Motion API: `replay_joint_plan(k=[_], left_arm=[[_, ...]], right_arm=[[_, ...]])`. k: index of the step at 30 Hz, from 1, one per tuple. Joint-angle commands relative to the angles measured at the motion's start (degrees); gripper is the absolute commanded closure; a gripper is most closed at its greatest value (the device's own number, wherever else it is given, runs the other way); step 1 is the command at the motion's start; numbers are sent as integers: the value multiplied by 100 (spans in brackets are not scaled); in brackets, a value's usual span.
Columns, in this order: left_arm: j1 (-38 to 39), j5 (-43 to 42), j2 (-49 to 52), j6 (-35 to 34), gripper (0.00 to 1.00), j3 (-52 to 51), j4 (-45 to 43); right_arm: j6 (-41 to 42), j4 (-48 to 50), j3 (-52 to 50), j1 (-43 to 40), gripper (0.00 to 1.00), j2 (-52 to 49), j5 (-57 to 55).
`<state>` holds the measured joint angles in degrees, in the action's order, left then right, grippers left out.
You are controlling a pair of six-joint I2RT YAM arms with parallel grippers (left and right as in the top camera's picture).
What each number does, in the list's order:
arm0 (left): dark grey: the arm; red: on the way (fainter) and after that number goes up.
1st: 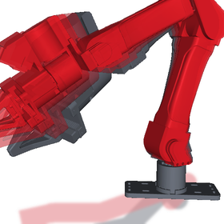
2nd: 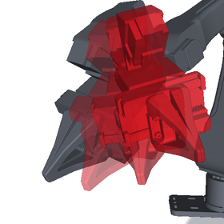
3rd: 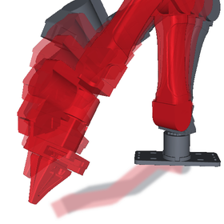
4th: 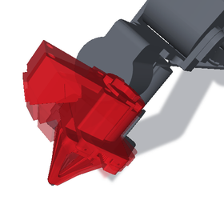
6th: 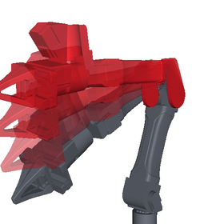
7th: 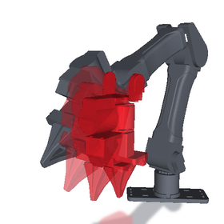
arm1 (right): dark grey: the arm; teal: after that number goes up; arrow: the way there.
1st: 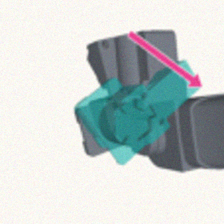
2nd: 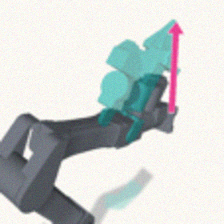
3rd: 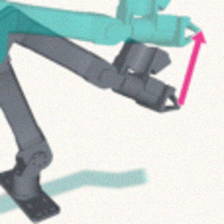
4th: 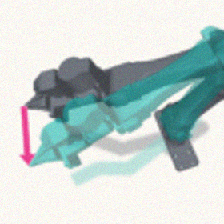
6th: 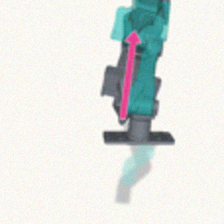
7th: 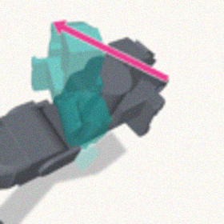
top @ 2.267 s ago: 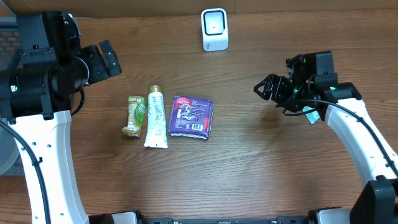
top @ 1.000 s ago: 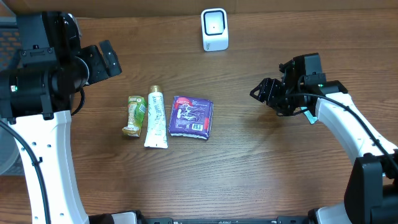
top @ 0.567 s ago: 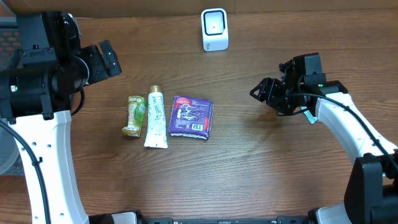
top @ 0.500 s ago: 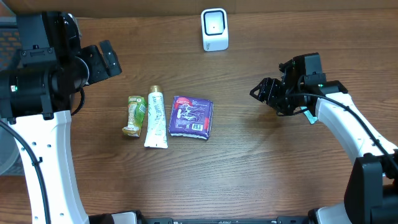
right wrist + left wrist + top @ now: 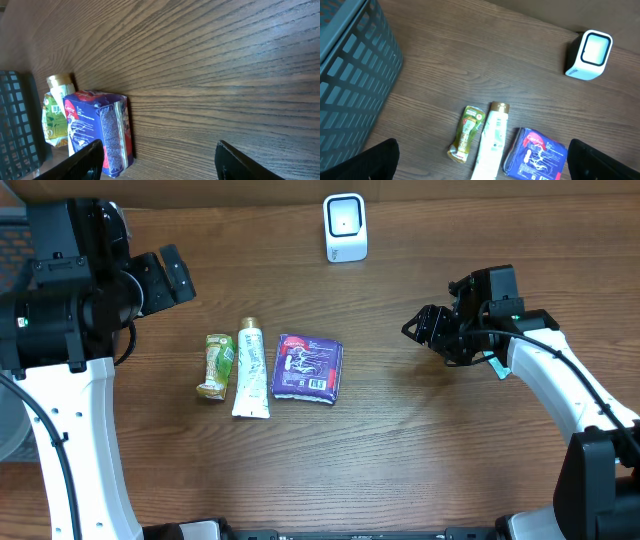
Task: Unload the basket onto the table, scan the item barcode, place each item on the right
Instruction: 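Move the right gripper left toward the purple snack pack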
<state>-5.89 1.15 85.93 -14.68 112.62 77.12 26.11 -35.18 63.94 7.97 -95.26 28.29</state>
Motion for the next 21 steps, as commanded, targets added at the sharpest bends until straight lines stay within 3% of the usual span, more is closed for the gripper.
replay_joint_plan(k=[1,9,21], left_arm=[[-13,37,-33,-59,1,39,-20],[-13,37,-33,-57,0,39,-20],[-13,37,-33,-59,1,39,-20]], right_arm=[[-46,39,-26,24,28,-2,28],[-44,210,-26,24,28,-2,28],[-105,848,-26,472,16,-221,55]])
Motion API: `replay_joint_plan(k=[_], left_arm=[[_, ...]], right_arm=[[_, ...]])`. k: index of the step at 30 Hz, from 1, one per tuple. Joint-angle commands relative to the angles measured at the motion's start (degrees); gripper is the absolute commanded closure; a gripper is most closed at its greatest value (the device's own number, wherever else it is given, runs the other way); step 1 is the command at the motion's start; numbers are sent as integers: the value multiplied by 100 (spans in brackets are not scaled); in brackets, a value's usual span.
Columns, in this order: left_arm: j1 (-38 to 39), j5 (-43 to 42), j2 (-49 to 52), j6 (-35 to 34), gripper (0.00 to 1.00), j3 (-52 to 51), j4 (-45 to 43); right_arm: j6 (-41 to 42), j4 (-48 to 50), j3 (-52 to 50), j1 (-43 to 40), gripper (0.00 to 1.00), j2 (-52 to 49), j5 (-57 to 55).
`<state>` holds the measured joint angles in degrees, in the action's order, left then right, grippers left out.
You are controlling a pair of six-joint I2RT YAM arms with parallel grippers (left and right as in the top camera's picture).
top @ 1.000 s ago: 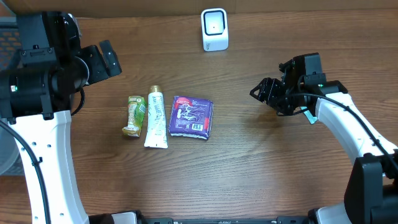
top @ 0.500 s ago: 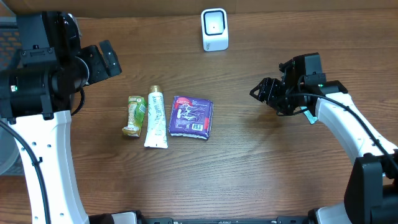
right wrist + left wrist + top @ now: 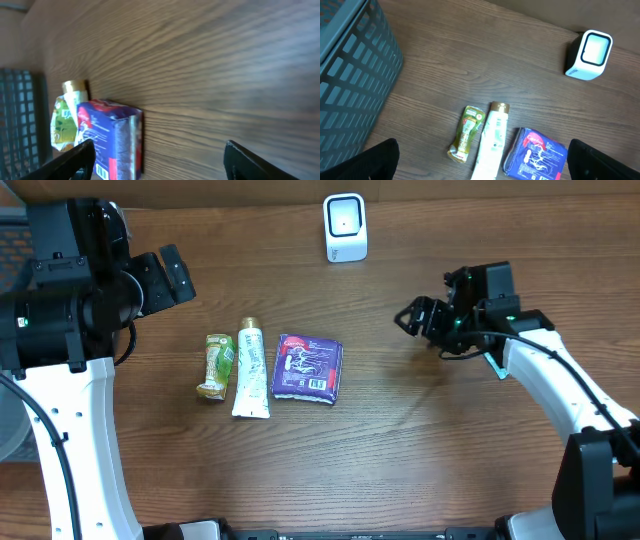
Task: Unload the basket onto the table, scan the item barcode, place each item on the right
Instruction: 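Move the right gripper left toward the purple snack pack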
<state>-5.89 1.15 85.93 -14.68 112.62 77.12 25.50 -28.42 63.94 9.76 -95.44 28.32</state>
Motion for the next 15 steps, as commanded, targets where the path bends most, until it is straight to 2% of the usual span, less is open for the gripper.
replay_joint_plan(k=[1,7,15], left_arm=[[-13,37,-33,-57,0,39,-20],[-13,37,-33,-59,0,39,-20],[-13,37,-33,-59,0,39,-20]], right_arm=[[-44,275,-26,391,15,-302,107],[9,1132,-24,922,14,-975,656],[721,1958,-24,1541,15,-1547,673]])
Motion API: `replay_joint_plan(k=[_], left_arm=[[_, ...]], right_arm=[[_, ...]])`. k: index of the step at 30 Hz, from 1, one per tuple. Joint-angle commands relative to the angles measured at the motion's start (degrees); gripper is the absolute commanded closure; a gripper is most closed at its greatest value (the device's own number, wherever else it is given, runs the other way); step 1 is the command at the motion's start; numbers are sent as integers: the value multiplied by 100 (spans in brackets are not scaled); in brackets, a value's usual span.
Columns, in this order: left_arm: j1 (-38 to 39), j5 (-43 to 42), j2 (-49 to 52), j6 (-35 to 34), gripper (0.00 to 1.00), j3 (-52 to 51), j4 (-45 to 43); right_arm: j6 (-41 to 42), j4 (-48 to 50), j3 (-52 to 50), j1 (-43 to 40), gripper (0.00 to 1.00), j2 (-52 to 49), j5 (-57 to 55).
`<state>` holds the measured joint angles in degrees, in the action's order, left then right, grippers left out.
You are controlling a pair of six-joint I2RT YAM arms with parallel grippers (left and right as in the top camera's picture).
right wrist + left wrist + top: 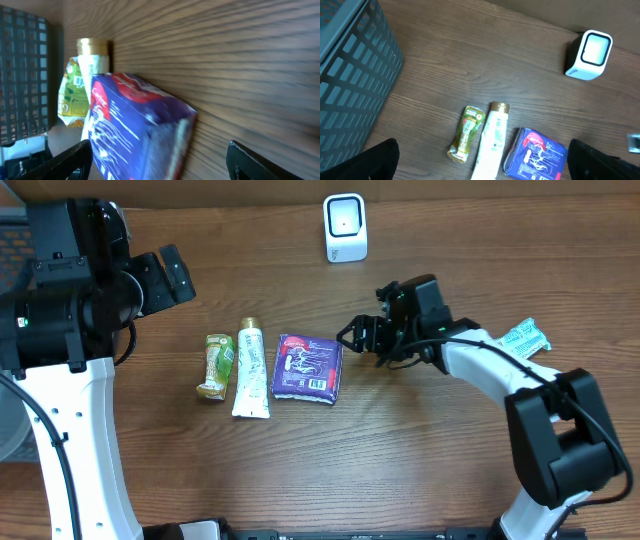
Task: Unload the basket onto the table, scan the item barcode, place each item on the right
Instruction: 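Move the right gripper left toward the purple snack pack, then lower the right gripper and grasp the purple snack pack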
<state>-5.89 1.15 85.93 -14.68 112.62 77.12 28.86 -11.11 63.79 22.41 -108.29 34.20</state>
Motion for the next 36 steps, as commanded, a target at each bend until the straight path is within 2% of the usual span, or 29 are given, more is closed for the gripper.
replay_joint_plan(k=[1,11,16,19,22,24,25,31,36], left_arm=[[-13,37,-33,-59,1,39,-20],[-13,37,-33,-59,0,39,-20],[-13,37,-33,-59,0,39,-20],[-13,37,-33,-59,1,39,-20],[-13,37,-33,-59,0,39,-20],[-13,37,-33,-59,0,39,-20],[-13,37,-33,-59,0,39,-20],[-13,37,-33,-59,1,39,-20],[-13,37,-33,-59,0,39,-20]], right_arm=[[474,313,-9,321,15,-326,85],[1113,1165,-9,564,19,-874,9],[1322,1410,-9,717,28,-1019,-155],[1327,1561,-9,726,44,-1019,-146],[1338,1655,-9,710,69,-1016,-4],[1338,1709,-7,673,93,-1012,197],[1338,1707,-4,638,96,-997,258],[1307,1425,-2,372,96,-544,345],[848,525,-2,225,96,258,-487]])
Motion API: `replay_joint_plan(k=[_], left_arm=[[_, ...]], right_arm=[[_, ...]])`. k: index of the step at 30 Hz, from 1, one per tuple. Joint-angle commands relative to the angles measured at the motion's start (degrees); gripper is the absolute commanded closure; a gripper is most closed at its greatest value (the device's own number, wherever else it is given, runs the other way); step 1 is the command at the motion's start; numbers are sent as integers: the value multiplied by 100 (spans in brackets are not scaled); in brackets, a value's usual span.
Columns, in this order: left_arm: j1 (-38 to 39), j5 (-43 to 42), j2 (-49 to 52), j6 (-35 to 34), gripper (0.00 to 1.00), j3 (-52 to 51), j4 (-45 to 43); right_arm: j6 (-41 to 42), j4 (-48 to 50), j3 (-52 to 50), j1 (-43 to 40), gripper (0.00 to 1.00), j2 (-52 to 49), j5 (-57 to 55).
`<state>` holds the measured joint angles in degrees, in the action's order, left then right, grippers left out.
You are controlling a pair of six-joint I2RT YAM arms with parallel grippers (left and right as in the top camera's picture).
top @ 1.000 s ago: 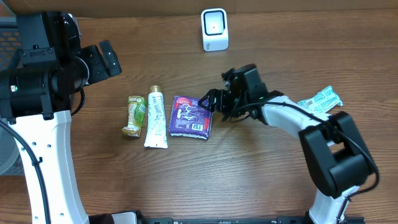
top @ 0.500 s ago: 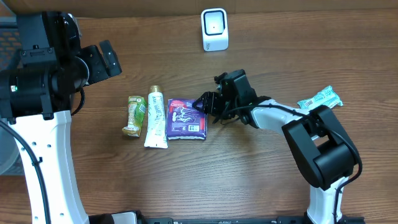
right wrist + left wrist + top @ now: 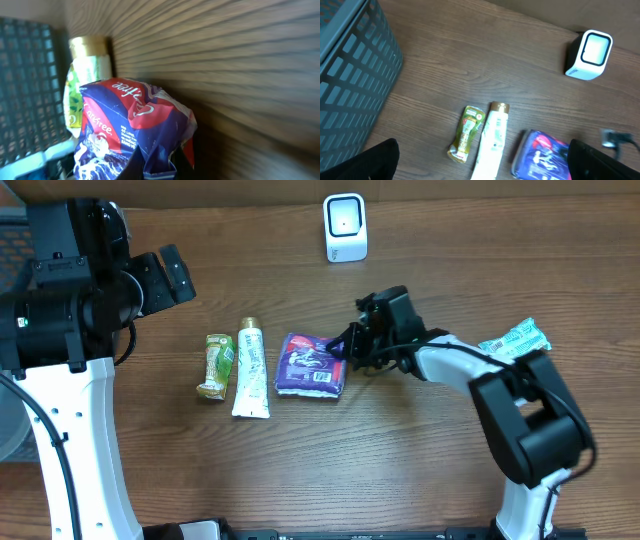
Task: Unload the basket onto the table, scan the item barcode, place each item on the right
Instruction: 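Lower the right gripper and grasp the purple snack pack, then lift the purple pack and carry it rightward with the right gripper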
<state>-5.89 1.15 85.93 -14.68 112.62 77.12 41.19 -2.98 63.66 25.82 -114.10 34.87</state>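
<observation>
A purple packet (image 3: 308, 366) with red and white print lies mid-table, its right edge bunched up. My right gripper (image 3: 352, 346) is shut on that edge; in the right wrist view the packet (image 3: 125, 125) fills the frame with its seam pinched in the right gripper (image 3: 157, 167). The white scanner (image 3: 345, 227) stands at the far edge, and the left wrist view shows the scanner (image 3: 589, 54) too. My left gripper (image 3: 172, 275) hangs high at the left, open and holding nothing.
A white tube (image 3: 250, 370) and a green sachet (image 3: 214, 365) lie just left of the packet. A green-white wrapper (image 3: 516, 338) lies at the right. A blue-grey slatted basket (image 3: 350, 75) stands at the left.
My right gripper, then open just right of the purple packet, is now shut on its right edge. The packet is bunched up and shifted slightly. The left arm is unchanged.
My right gripper was open far right of the items. It then stood a little further left, then close beside the purple packet with its fingers open. Now it holds the packet's right edge. The left arm kept still throughout.
</observation>
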Motion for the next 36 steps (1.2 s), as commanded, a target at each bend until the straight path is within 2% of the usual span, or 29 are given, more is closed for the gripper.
replay_joint_plan(k=[1,5,14,21,36], left_arm=[[-13,37,-33,-59,0,42,-20],[-13,37,-33,-59,0,39,-20],[-13,37,-33,-57,0,39,-20],[-13,37,-33,-59,1,39,-20],[-13,37,-33,-59,0,39,-20]], right_arm=[[-461,-431,11,-125,96,988,-730],[-566,-905,11,-127,96,1578,-1687],[-566,-1593,15,-127,96,2354,-3023],[-557,-2039,15,-127,96,2605,-3547],[7,-3034,15,-127,96,3574,-4988]])
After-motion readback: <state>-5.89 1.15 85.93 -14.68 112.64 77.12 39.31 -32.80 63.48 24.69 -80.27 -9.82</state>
